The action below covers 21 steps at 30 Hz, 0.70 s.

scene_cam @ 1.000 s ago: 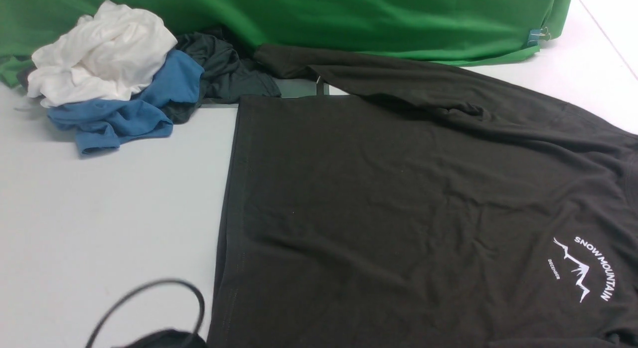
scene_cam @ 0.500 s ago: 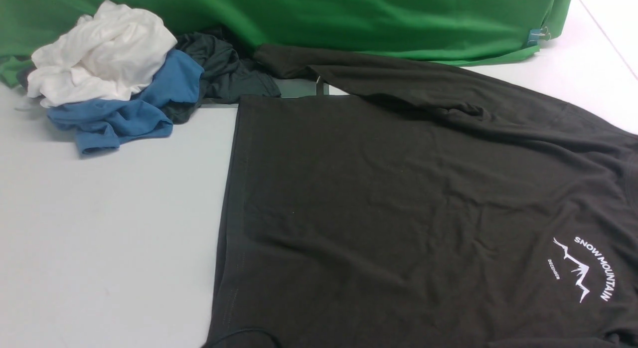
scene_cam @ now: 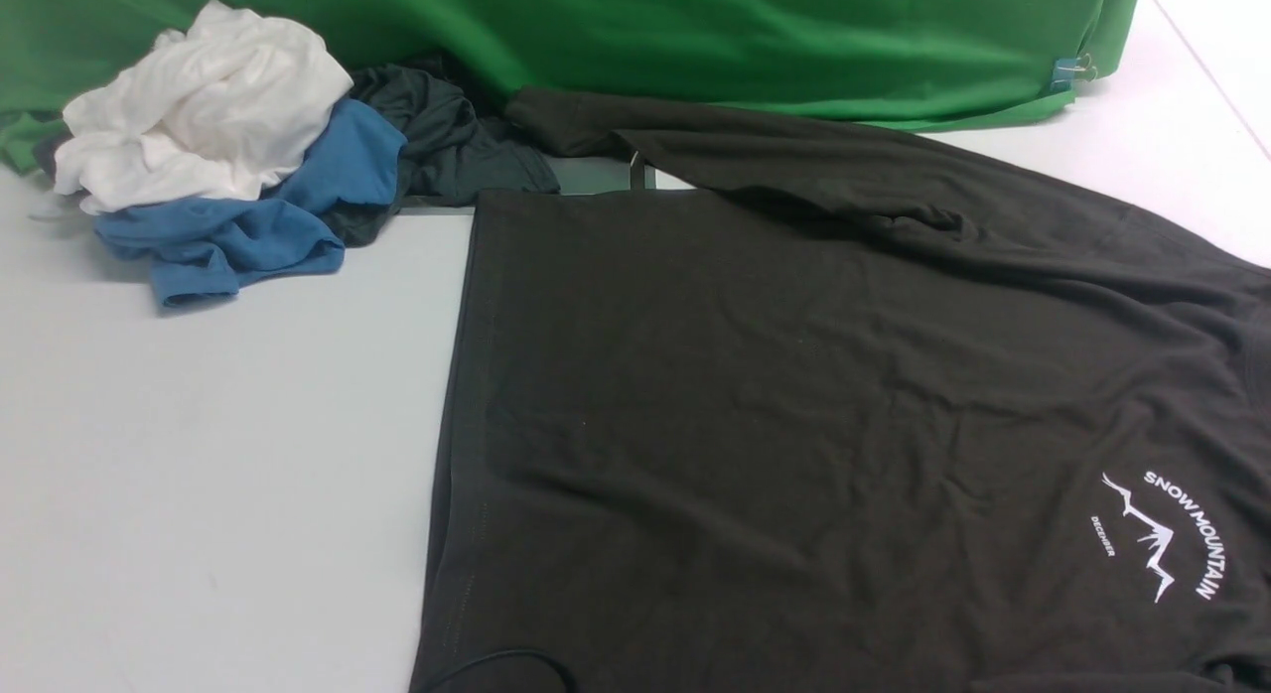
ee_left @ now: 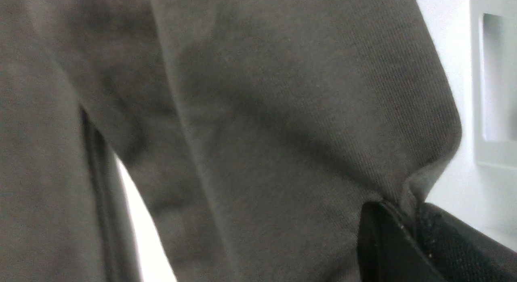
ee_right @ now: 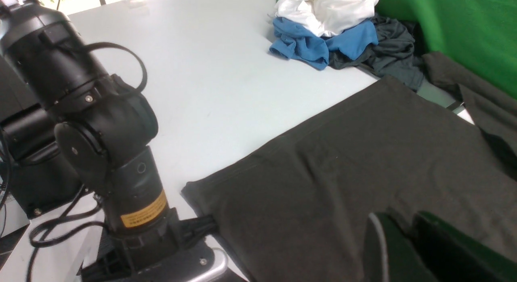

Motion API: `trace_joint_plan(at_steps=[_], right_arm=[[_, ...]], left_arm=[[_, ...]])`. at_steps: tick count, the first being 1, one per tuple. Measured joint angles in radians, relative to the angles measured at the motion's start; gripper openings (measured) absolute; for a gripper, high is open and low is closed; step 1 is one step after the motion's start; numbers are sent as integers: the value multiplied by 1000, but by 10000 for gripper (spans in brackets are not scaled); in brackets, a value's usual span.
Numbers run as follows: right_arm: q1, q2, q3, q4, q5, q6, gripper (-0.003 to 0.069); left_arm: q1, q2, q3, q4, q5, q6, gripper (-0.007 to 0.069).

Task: Fold a long-sleeved shirt on a white desktop.
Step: 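Grasp the left edge of the dark T-shirt lying flat on the table, then fold the left side of the black T-shirt inward over its body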

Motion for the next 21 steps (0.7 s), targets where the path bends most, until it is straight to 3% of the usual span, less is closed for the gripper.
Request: trace_joint_plan(at_steps=[8,14,21], right_arm=[[0,0,0,-2,-7,7,115],[0,0,0,-2,-7,27,116],[0,0,0,-7,-7,27,116]], left_arm=[[33,-92,-34,-5,75,-96,47],[210,-92,-63,-31,79,-105,47],[341,-92,-177,-89,106,-50,47]])
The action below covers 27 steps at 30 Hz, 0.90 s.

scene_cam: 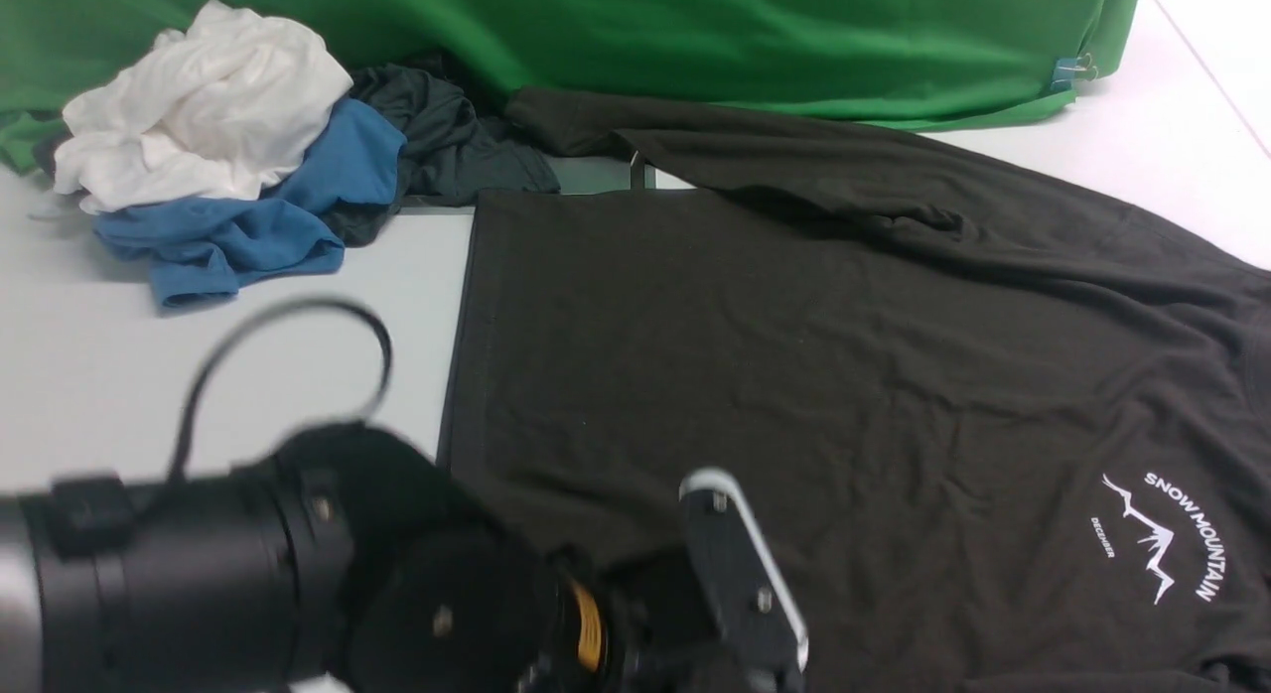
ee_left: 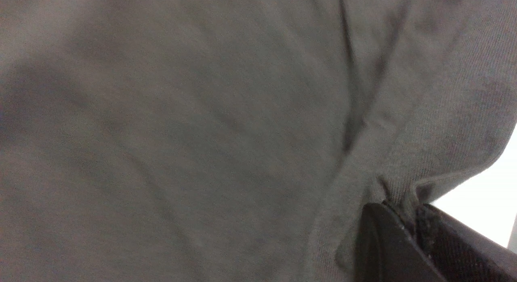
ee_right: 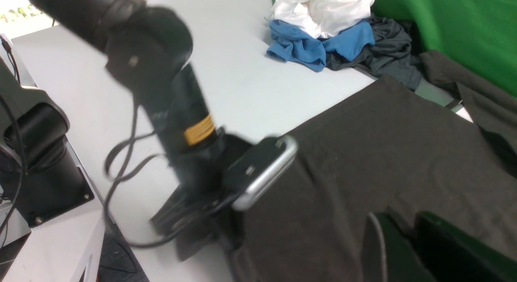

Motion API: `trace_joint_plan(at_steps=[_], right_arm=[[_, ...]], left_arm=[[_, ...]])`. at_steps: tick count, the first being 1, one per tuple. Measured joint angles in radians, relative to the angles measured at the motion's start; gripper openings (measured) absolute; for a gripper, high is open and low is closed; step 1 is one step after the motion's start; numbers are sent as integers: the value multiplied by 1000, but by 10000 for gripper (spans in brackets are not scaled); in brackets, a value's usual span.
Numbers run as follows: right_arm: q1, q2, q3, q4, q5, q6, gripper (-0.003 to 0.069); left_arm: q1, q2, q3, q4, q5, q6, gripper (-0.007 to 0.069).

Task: Fold a long-sleeved shirt on a white desktop.
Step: 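Fold the left side of the black T-shirt inward over its body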

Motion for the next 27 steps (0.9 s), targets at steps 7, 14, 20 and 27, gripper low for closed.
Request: trace_joint_plan(at_steps=[7,14,20,27], right_arm=[[0,0,0,0,0,3,118],[0,0,0,-1,0,4,124],[0,0,3,-2,0,4,127],[0,1,63,-2,0,15,129]], left_arm=[[144,0,-79,-26,21,9,47],[262,32,-85,-26,-15,21,47],[300,91,-85,-29,-56,23,47],[304,135,-85,-7,-114,-18,47]])
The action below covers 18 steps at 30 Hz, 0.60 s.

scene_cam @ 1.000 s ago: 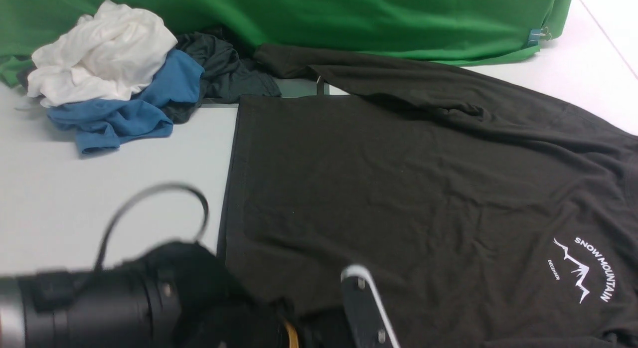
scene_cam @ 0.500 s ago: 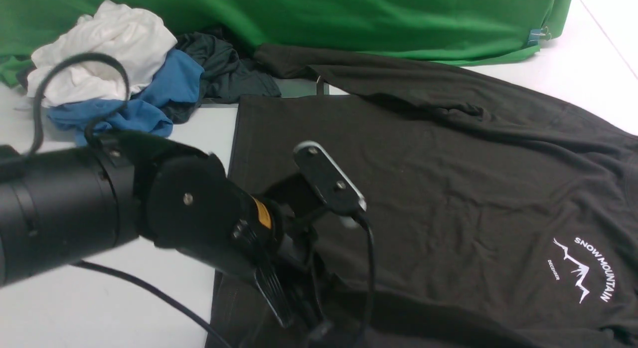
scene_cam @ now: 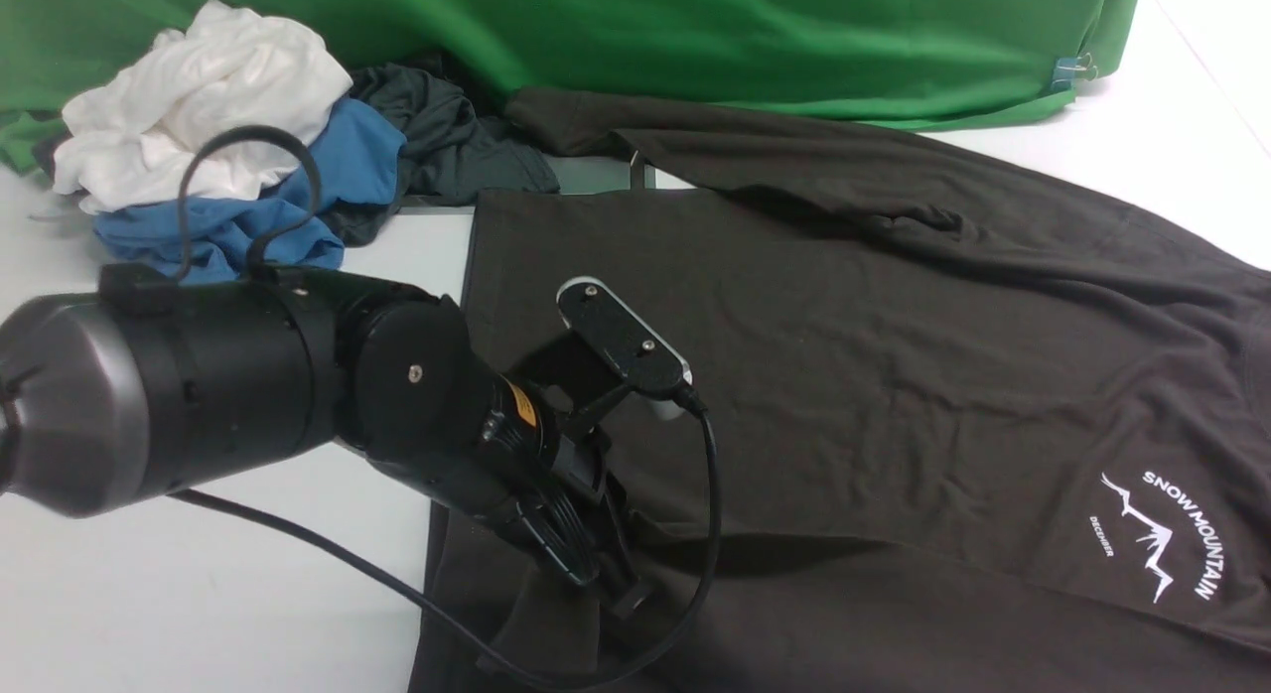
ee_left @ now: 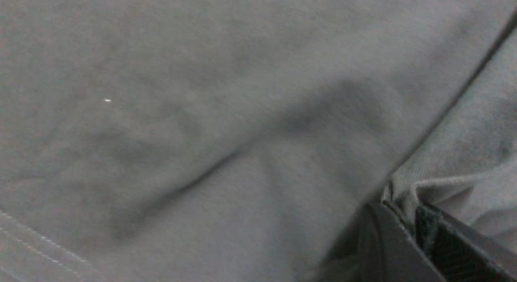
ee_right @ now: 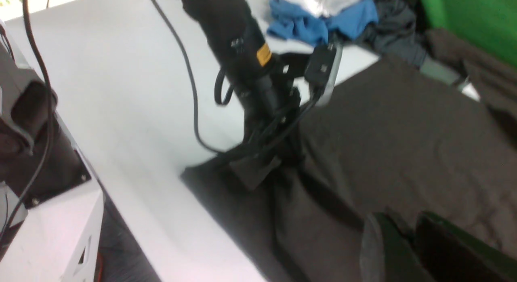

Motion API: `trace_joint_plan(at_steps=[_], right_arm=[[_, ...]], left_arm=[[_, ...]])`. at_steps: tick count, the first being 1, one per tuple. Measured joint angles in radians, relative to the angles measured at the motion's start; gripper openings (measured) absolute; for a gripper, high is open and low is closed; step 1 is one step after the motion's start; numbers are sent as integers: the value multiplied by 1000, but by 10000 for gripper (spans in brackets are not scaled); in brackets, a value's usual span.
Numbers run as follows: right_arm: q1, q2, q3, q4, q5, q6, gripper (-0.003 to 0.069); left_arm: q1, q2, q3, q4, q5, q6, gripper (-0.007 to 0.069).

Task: Fold a long-sleeved shirt on a white desktop.
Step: 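Fold the left side of the black T-shirt inward over its body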

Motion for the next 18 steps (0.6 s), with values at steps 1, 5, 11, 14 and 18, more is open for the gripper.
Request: trace_joint_plan(at_steps=[1,5,11,14,18], right_arm=[[0,0,8,0,0,4,129],[0,0,20,0,4,7,132],[0,0,20,1,4,10,135],[0,0,20,2,4,10,135],[0,0,20,4,4,10,135]], left_arm=[[0,1,0,14,-10,-11,47],[0,2,0,38,-50,-38,47],[5,2,0,39,-75,-41,47],[23,2,0,38,-77,-41,47],[66,2,0,38,-76,-41,87]])
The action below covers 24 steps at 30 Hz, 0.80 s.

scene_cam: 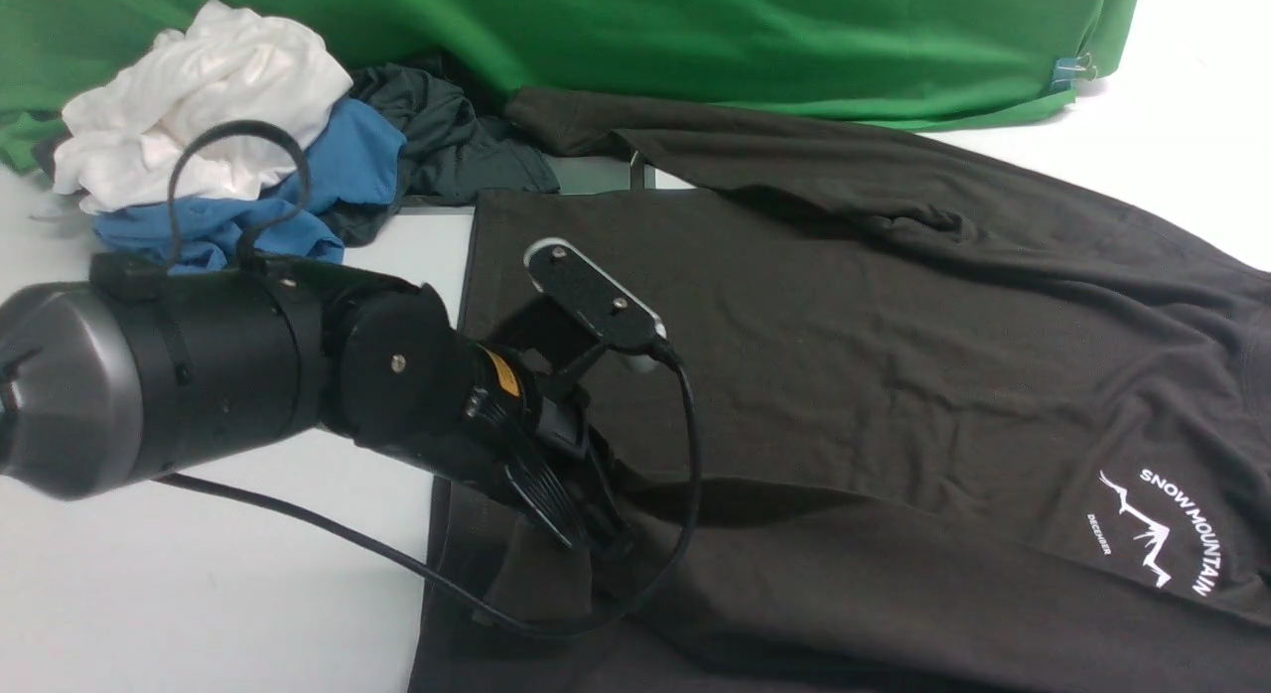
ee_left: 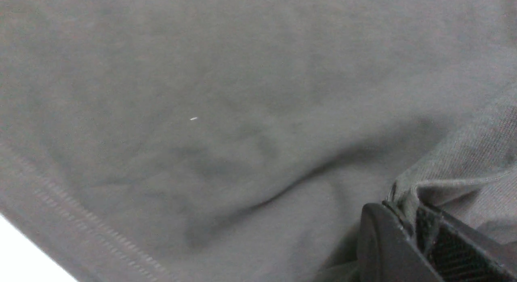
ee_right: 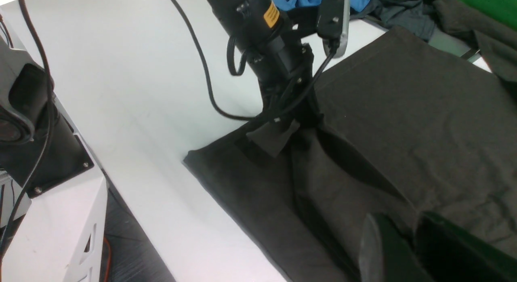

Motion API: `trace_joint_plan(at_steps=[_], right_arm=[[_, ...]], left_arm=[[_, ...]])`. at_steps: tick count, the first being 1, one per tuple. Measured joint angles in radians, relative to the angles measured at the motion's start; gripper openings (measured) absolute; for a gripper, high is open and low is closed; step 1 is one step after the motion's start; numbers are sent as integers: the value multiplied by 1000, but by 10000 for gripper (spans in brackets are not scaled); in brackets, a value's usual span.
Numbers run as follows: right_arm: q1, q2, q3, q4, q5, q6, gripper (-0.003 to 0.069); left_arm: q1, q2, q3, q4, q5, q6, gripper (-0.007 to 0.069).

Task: Fold a long-sleeved shirt on a white desktop.
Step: 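Fold the left side of the black T-shirt inward over its body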

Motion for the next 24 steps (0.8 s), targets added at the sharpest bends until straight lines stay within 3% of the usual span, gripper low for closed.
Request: trace_joint_plan(at_steps=[3,7,8,9,12,18,21,24], right_arm=[[0,0,0,2,0,0,135],[0,0,0,3,1,0,135],[0,0,0,3,1,0,135],[0,0,0,4,1,0,135],[0,0,0,15,1,0,135],[0,0,0,57,1,0,135],[0,0,0,71,1,0,135],[0,0,0,78,0,1,138]], left_arm=[[23,0,0,0,-9,4,140],[40,0,0,29,-69,30,311],[40,0,0,33,-69,30,311],[40,1,0,71,-99,35,367],[47,6,0,208,-201,35,431],[111,8,0,347,-372,27,396],[156,8,0,348,-385,21,315],[179,4,-17,295,-275,-15,206]])
